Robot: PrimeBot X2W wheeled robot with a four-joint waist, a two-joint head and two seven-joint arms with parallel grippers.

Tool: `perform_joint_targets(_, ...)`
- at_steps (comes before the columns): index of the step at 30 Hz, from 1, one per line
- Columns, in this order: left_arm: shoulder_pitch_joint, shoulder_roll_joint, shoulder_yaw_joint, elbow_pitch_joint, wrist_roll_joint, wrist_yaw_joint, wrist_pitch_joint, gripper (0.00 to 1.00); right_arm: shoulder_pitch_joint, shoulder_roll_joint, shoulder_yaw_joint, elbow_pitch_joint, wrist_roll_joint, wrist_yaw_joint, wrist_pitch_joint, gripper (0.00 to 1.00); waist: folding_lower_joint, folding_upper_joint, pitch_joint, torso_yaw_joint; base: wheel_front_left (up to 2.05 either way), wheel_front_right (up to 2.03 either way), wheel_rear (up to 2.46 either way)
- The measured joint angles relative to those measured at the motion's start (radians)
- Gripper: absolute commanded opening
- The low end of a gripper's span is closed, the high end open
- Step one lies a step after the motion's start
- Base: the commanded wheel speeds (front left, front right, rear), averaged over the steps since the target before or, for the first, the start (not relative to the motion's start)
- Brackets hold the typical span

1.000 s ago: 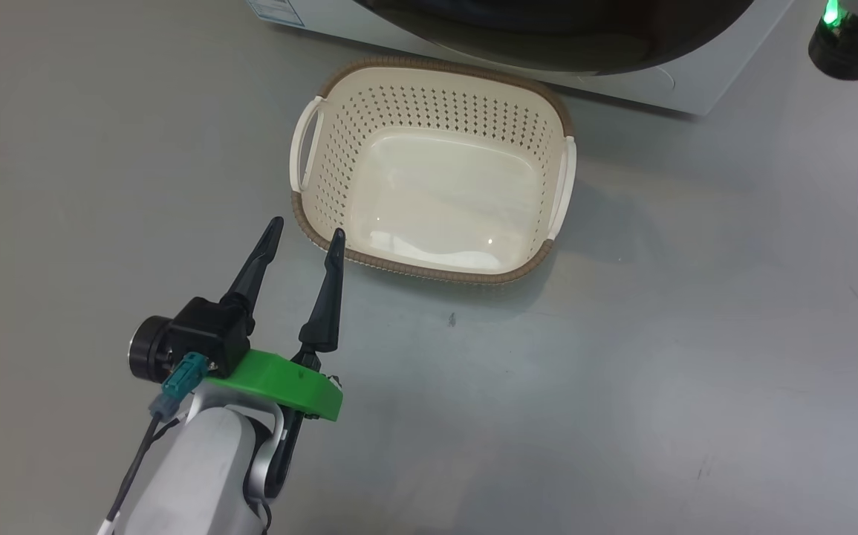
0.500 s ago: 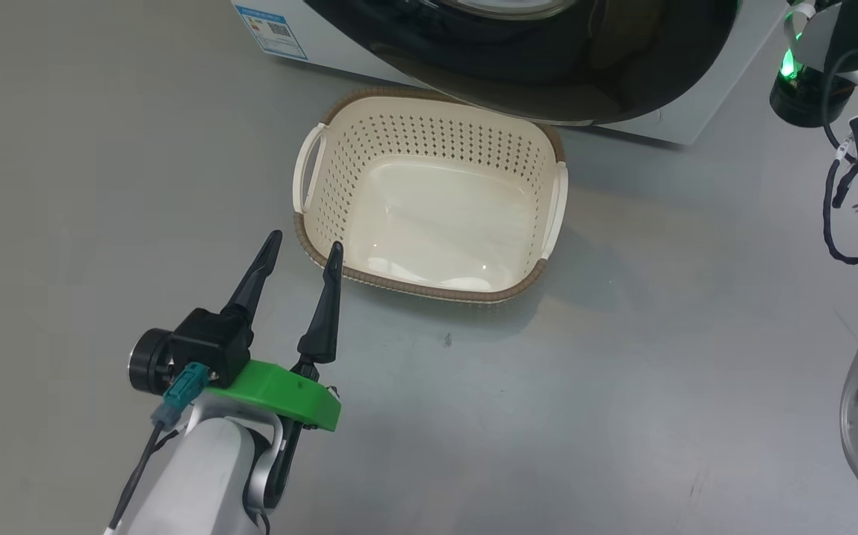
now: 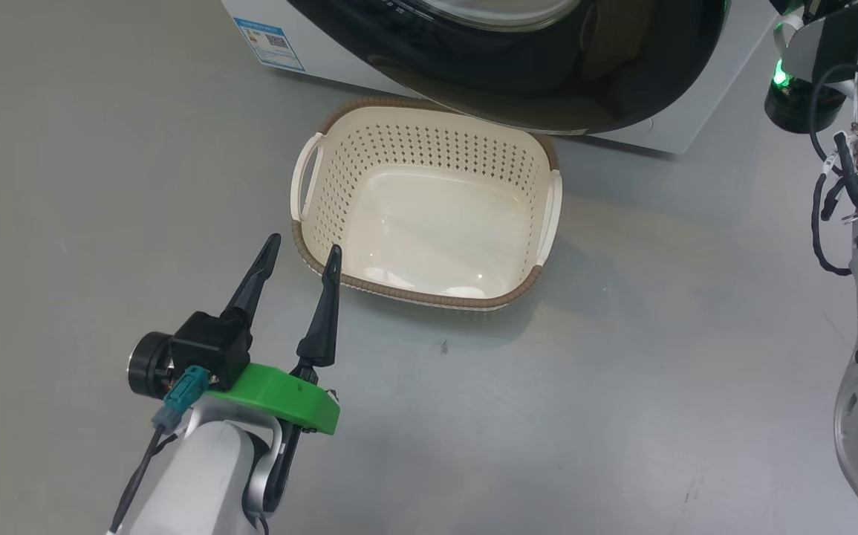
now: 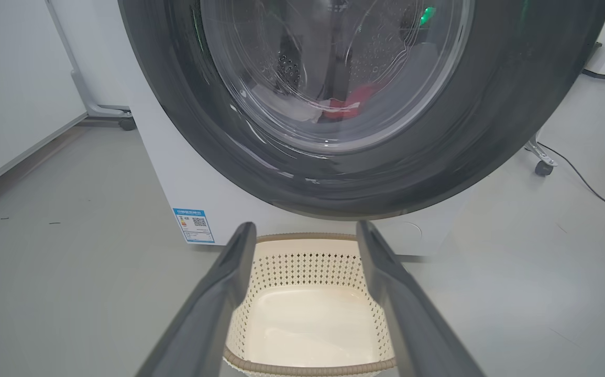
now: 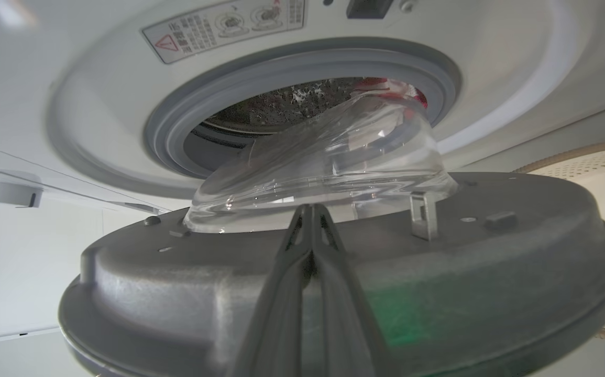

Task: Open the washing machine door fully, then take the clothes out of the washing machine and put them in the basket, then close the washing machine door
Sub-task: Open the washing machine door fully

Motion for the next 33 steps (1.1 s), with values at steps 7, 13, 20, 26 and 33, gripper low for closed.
perform_joint_targets(7,0.014,0.000,0.009,0.006,0.009,0.000,0.000,1.00,0.031,-0.063,0.053,-0.021,-0.126,0.088,-0.092,0.00,0.0000,0.0000,-0.025,-0.007,0.00,0.00,0.00)
perform_joint_targets(13,0.027,0.000,0.017,0.014,0.020,0.000,0.000,1.00,0.083,-0.106,0.149,-0.055,-0.260,0.202,-0.158,0.00,0.0000,0.0000,-0.057,-0.015,0.00,0.00,0.00)
perform_joint_targets(20,0.057,0.001,0.041,0.027,0.023,0.000,0.000,1.00,0.174,-0.172,0.249,-0.119,-0.432,0.216,-0.277,0.00,0.0000,0.0000,-0.107,-0.029,0.00,0.00,0.00)
perform_joint_targets(26,0.089,0.001,0.067,0.030,0.048,0.001,0.000,1.00,0.243,-0.184,0.308,-0.201,-0.513,0.216,-0.380,0.00,0.0000,0.0000,-0.147,-0.055,0.00,0.00,0.00)
perform_joint_targets(33,0.100,0.002,0.095,0.017,0.054,0.005,0.000,1.00,0.351,-0.208,0.397,-0.297,-0.620,0.216,-0.497,0.00,0.0000,0.0000,-0.173,-0.103,0.00,0.00,0.00)
